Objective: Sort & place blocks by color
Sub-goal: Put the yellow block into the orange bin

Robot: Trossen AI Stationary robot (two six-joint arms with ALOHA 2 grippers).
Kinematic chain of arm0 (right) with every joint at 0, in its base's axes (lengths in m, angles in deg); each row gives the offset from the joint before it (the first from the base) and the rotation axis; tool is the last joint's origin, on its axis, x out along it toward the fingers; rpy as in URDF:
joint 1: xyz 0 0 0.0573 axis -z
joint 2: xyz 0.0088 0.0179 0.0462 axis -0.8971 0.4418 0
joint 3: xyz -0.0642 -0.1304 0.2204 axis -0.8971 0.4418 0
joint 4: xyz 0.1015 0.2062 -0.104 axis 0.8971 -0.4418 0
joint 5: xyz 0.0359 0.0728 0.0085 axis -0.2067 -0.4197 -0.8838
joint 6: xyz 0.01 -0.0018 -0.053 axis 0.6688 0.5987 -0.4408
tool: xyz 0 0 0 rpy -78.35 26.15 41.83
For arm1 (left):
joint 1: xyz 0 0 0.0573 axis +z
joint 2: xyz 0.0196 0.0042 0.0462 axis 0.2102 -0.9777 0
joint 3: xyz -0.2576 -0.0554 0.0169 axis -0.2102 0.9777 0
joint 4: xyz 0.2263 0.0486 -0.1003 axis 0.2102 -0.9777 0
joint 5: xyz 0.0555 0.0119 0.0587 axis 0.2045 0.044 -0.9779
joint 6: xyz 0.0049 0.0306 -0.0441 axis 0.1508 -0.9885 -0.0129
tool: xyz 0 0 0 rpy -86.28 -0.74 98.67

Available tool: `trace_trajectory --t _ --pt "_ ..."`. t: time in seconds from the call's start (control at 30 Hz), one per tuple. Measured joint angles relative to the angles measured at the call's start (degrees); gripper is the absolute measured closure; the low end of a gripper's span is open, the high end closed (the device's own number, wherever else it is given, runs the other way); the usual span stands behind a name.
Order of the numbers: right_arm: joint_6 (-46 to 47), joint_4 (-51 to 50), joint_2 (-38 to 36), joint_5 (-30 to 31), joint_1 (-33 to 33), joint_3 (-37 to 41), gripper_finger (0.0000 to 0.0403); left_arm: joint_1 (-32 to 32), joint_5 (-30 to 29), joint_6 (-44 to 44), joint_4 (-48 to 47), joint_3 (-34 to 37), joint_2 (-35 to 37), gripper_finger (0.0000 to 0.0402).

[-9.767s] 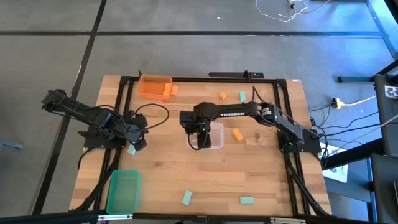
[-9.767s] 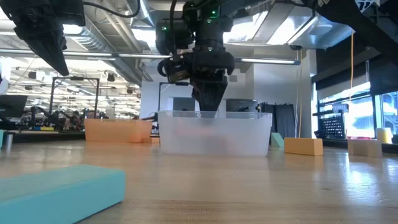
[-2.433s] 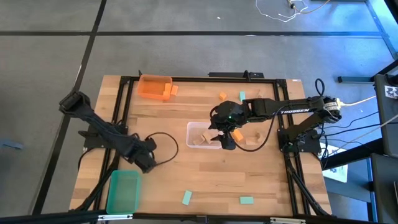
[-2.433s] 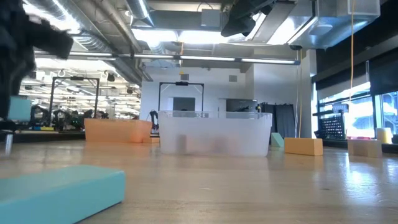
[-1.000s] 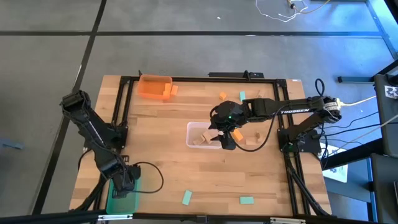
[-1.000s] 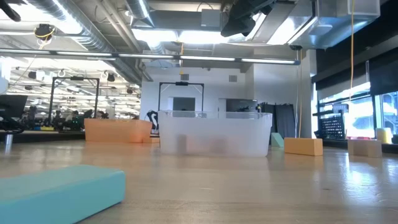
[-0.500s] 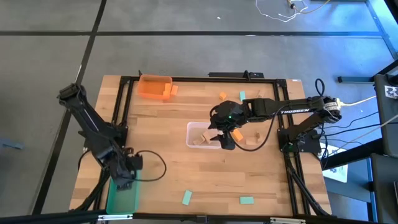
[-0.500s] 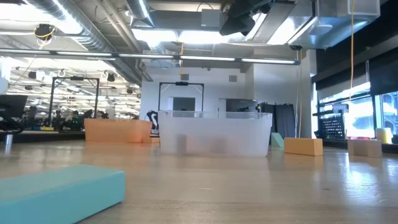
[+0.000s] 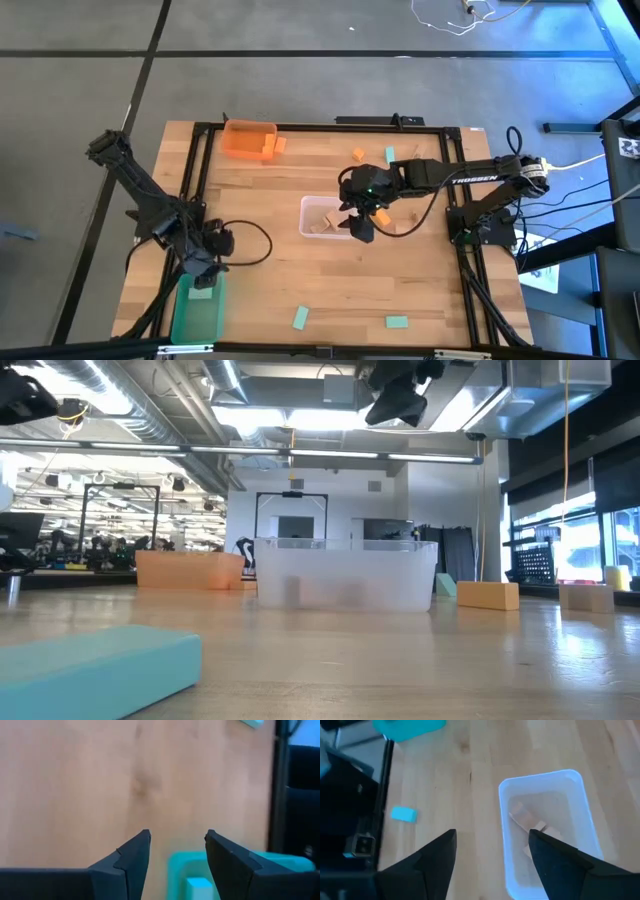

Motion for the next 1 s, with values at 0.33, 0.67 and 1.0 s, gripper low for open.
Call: trace_trajectory --t 0.33,0.67,1.0 --pt "33.55 -13.5 0.47 19.83 0.07 0.0 0.0155 4.33 -7.19 -1.51 -7.28 0.0 -0.04 0.0221" --pt "47.67 -29.44 6.23 20.82 0.43 0.0 0.0155 6.26 -7.78 -5.05 -7.57 0.0 -0.06 0.0221" --pt "47.5 -37.06 15.8 16.01 3.61 0.0 0.0155 6.78 -7.63 -4.58 -7.47 0.0 -0.06 0.0221"
